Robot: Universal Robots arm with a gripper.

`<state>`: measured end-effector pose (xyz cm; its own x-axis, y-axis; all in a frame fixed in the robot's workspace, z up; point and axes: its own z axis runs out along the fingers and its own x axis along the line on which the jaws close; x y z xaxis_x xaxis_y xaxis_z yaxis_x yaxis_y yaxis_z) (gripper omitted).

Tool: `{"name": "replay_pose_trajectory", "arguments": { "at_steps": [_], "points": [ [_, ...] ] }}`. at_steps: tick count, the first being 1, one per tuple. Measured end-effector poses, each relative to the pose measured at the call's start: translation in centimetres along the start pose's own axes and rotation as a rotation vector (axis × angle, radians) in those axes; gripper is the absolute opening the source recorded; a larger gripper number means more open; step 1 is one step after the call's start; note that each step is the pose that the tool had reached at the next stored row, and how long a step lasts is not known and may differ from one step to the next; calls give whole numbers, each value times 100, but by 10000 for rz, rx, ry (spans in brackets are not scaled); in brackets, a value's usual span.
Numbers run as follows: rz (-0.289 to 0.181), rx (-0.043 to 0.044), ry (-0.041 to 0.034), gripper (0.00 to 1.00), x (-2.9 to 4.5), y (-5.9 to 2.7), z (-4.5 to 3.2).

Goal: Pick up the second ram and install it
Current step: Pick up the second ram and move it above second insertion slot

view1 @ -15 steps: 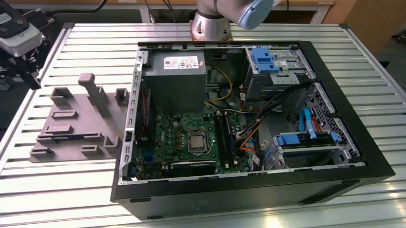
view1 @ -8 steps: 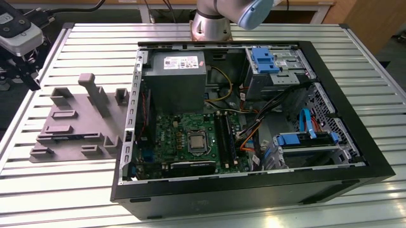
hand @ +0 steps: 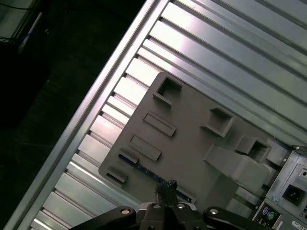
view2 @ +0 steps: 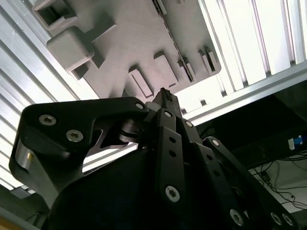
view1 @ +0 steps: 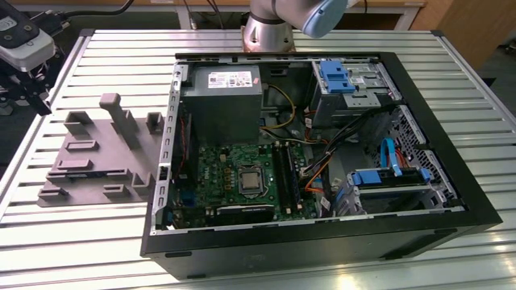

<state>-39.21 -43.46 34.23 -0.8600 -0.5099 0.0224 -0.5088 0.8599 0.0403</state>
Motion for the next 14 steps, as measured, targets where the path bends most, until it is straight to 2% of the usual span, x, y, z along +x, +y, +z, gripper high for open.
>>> {"name": "replay_pose_trajectory", "arguments": {
  "at_steps": [7, 14],
  "points": [
    [-64, 1, 1, 11, 1, -1, 1],
    [-1198, 26, 48, 11, 1, -2, 5]
  ]
}}
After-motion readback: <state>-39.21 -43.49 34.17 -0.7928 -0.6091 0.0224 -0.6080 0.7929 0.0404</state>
